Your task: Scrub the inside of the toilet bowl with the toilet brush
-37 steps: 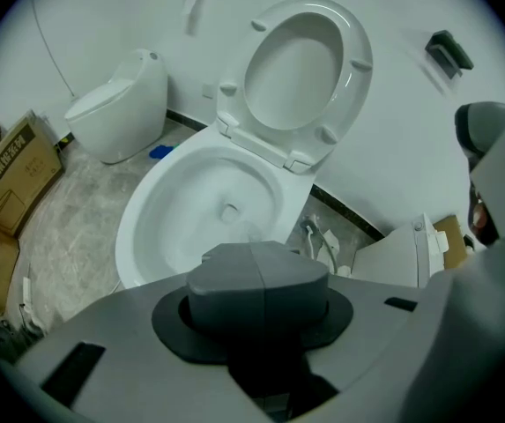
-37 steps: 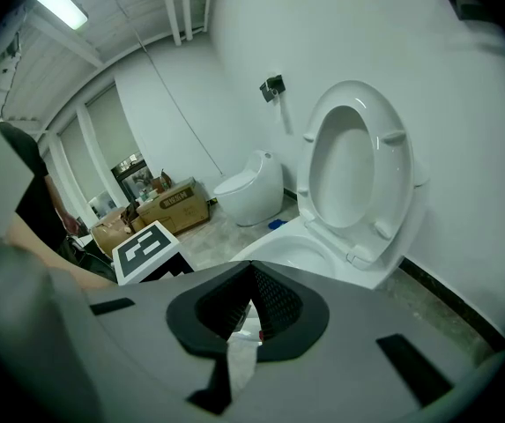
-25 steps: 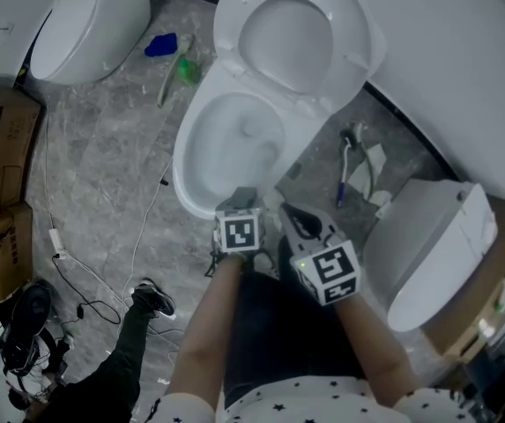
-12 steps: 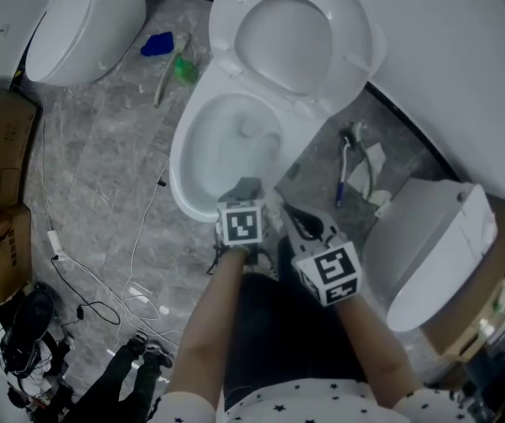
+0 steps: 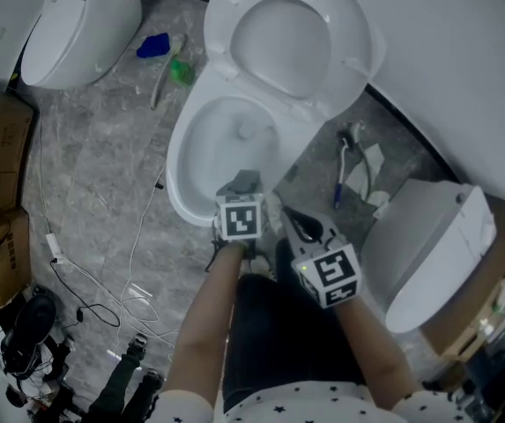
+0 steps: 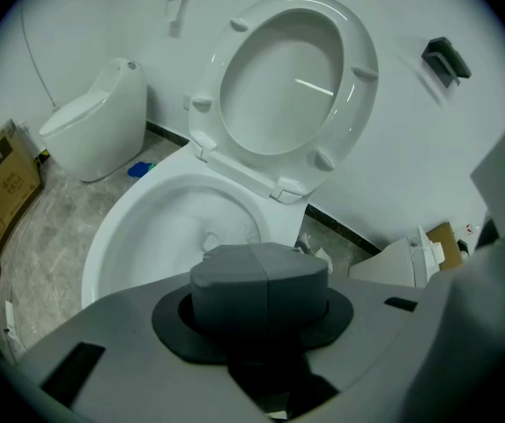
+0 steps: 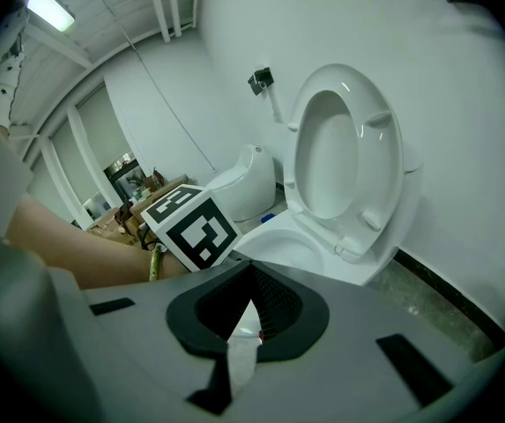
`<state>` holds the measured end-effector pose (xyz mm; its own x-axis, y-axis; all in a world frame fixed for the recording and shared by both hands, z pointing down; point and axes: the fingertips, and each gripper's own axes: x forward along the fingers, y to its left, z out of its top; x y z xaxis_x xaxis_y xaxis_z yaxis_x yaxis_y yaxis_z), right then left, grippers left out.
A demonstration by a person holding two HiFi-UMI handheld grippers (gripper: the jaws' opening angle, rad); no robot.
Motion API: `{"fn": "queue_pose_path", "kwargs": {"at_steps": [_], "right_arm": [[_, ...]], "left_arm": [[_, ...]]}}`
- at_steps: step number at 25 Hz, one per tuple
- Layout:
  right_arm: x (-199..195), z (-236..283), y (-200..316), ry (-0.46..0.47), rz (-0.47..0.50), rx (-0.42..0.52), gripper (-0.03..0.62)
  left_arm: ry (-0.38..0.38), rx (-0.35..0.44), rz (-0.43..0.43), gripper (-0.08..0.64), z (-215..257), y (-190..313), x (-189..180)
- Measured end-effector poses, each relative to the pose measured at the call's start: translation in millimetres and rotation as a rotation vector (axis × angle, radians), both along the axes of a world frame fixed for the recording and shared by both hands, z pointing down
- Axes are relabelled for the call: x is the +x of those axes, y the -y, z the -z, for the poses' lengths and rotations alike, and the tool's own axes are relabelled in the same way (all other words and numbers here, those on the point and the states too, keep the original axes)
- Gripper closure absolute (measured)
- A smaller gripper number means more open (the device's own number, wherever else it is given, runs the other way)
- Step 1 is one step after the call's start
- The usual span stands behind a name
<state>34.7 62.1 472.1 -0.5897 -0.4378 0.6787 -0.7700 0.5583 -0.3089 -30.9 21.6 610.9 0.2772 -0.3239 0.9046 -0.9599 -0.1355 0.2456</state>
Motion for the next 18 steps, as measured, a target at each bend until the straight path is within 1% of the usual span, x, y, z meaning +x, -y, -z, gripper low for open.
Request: {"fn": "queue_pose_path", "kwargs": {"at_steps": [7, 18], "right_arm": [[2, -3, 5, 0.0, -0.006, -0.007, 0.586], [1, -9, 5, 0.001, 0.004, -0.02, 0.586]], "left_arm": [[0.011, 0.015, -0.003, 0.405, -2, 18, -4], [0.02, 0.04, 0.023, 0.405, -3, 42, -18]]}}
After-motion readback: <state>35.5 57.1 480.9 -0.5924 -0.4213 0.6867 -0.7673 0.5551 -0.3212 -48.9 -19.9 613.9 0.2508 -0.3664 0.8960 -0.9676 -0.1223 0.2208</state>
